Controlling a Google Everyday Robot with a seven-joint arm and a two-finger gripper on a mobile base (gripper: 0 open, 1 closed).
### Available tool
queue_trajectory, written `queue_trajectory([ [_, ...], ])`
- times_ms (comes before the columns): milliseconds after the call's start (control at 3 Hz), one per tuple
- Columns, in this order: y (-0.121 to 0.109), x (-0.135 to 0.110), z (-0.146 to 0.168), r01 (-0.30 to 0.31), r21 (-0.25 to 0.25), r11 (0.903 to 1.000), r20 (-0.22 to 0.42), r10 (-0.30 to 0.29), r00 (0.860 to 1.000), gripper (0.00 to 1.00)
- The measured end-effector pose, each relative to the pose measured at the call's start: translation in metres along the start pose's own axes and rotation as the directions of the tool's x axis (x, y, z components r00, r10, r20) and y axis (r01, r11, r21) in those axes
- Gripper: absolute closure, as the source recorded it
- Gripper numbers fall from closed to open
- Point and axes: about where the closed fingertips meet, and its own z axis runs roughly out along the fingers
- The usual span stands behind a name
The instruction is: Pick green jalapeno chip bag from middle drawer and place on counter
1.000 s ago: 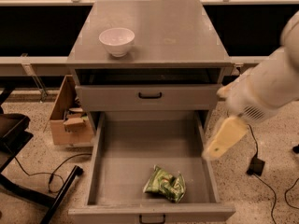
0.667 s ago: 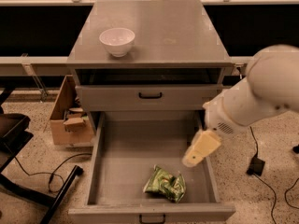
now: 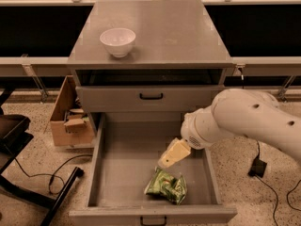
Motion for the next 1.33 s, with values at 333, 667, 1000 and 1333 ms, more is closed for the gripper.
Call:
queue_trajectory([
  [333,0.005,-0.011,0.012,-0.027,-0.007,0.9996,0.055,0.027,0.998,0.00],
  [667,0.010,-0.012,0.013,-0.035,-0.022,0.9992,0.057,0.036,0.998,0.00],
  [1000,0.018,0.000,0.047,-0.048,-0.071,0.9963,0.023,0.050,0.998,0.00],
  [1333,0.028,0.027,0.109,-0.045,-0.115,0.9924,-0.040,0.040,0.998,0.00],
])
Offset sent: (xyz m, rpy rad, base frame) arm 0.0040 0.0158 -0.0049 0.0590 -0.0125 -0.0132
